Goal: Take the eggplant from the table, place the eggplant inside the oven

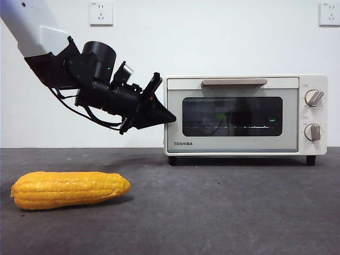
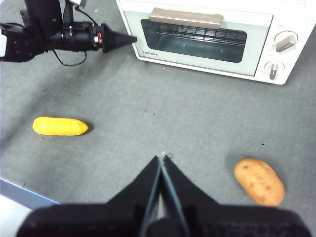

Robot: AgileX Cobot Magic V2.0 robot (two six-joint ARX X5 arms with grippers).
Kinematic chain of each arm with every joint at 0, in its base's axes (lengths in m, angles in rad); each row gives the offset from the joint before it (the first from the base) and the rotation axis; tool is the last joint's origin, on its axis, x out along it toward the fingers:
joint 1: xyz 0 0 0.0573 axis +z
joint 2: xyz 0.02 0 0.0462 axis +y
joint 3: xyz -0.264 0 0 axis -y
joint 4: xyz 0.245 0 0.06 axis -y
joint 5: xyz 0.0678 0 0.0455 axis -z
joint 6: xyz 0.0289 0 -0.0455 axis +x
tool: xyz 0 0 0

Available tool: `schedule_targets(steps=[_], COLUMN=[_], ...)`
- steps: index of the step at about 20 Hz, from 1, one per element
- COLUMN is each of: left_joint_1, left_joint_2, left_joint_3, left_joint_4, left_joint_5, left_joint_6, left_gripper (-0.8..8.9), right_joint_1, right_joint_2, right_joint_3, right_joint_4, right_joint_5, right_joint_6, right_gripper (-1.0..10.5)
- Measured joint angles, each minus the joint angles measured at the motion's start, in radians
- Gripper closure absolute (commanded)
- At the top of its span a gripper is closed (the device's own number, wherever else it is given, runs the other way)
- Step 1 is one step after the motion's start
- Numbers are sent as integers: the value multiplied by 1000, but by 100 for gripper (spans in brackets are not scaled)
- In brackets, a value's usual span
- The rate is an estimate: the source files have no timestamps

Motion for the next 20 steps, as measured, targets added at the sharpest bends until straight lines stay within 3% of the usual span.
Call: schedule_targets(steps=[5,9,14,20], left_joint_1=[0,-3,-43,-122], left_joint_2=[-36,-181,-436,-754], left_joint_3=[4,4,4,5], left_joint_4=[-65,-261,-582,-833], left_joint_5=[5,-14,-138,-315], left_joint_6=[2,89,236,283], left_gripper=[820,820,820,820], right_joint_1=[0,0,0,0], right_joint_2=[0,0,0,1], right_joint_3=[0,0,0,0], right_joint_4=[0,0,0,0], right_joint_5=[0,0,0,0], right_joint_6=[-1,-12,-14,-16], right_gripper=[958,958,958,958])
